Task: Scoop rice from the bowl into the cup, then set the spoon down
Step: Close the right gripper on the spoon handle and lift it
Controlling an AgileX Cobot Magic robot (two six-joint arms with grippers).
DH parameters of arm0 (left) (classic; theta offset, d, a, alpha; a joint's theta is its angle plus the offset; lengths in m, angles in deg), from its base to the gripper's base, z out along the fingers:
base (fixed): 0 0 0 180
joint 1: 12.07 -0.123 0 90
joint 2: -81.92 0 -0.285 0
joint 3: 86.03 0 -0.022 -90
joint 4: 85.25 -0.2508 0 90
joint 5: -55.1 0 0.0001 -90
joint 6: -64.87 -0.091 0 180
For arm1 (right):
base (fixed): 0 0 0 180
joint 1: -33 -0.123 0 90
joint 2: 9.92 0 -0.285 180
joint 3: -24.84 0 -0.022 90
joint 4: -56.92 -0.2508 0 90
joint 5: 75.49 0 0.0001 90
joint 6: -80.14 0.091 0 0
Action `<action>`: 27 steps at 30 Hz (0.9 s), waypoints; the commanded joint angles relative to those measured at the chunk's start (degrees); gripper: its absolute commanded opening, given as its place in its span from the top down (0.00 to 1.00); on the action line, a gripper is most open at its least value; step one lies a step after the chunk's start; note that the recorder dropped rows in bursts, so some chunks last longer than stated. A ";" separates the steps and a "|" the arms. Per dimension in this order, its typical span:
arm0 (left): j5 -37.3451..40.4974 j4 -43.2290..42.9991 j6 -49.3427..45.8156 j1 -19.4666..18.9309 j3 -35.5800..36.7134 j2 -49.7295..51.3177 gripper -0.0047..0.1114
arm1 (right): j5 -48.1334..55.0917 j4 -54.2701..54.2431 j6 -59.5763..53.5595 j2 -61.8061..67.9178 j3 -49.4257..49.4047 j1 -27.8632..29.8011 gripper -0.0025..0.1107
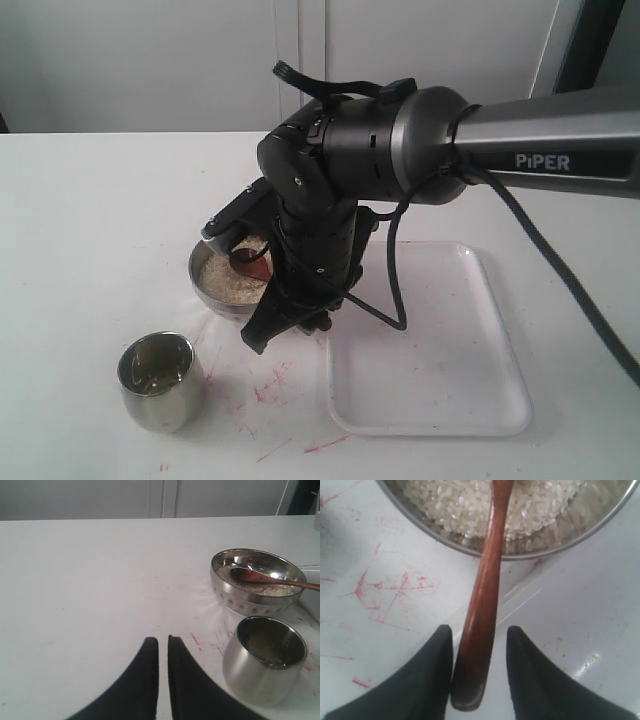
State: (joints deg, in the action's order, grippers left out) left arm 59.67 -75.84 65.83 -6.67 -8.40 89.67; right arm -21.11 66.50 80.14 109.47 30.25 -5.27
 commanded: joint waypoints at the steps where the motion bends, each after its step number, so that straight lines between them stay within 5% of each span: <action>1: -0.19 0.37 0.10 -0.09 -0.41 0.04 0.84 | 0.44 0.14 0.00 0.00 0.14 -0.16 0.74; 17: -0.19 0.37 0.10 -0.09 -0.41 0.04 0.84 | 0.75 0.96 0.00 0.00 0.14 -0.16 0.95; 27: -0.19 0.37 0.10 -0.09 -0.41 0.04 0.84 | 2.17 3.53 0.00 0.00 0.14 -0.16 0.98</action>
State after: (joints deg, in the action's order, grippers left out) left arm 59.67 -75.84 65.83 -6.67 -8.40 89.67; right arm -20.14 68.74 80.14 109.47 30.25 -5.27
